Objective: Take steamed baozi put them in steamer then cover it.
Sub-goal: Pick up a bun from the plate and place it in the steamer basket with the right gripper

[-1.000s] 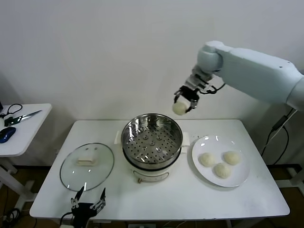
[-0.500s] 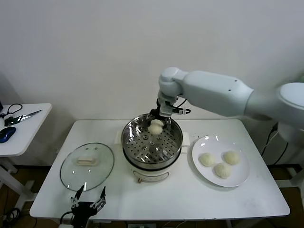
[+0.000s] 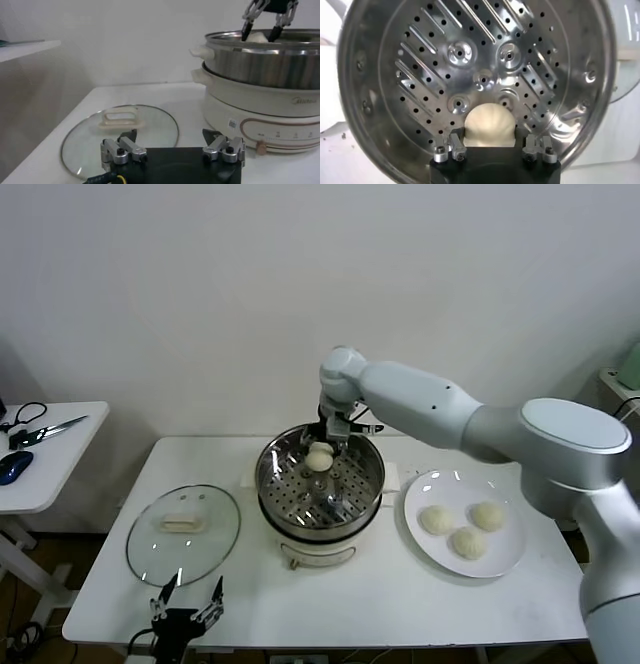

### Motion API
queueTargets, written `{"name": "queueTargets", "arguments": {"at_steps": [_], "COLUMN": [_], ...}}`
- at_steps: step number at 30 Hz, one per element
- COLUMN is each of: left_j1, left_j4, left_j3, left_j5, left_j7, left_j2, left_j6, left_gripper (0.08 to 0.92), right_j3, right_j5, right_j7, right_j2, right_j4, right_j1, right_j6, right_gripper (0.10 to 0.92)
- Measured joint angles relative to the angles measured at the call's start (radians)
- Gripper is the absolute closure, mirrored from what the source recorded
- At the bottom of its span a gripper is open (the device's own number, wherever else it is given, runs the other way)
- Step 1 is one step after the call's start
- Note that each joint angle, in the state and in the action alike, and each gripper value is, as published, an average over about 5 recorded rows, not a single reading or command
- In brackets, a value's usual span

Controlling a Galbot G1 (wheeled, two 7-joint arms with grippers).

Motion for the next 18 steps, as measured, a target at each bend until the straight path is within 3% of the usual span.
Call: {"name": "queueTargets", "arguments": {"at_steps": [3,9,18], "left_j1": [-0.001,-0.003,0.000], "left_j4": [0.001,0.002,-0.001], "left_j3": [0.002,0.001,0.001], "left_j5": [0.000,0.000,0.008], "left_j7": [0.000,-0.002,-0.002], "left_j2": [-0.001,-0.003,-0.010], "left_j6": [0.000,0.001,0.004], "left_gripper": [0.177,0.177,0.177], "right_j3": [0.009,0.008,-0.125], "right_j5": [-0.013,0.011,0.317], "right_j7": [0.008,0.013,-0.067], "right_j2": [0.010,0.011,-0.056], "right_j4": [-0.025,-0.040,0.013], "right_j1": [-0.008,-0.001,0.162], "right_j6": [0.010,0.017,-0.030], "right_gripper": [0.343,0.218,0.202]}}
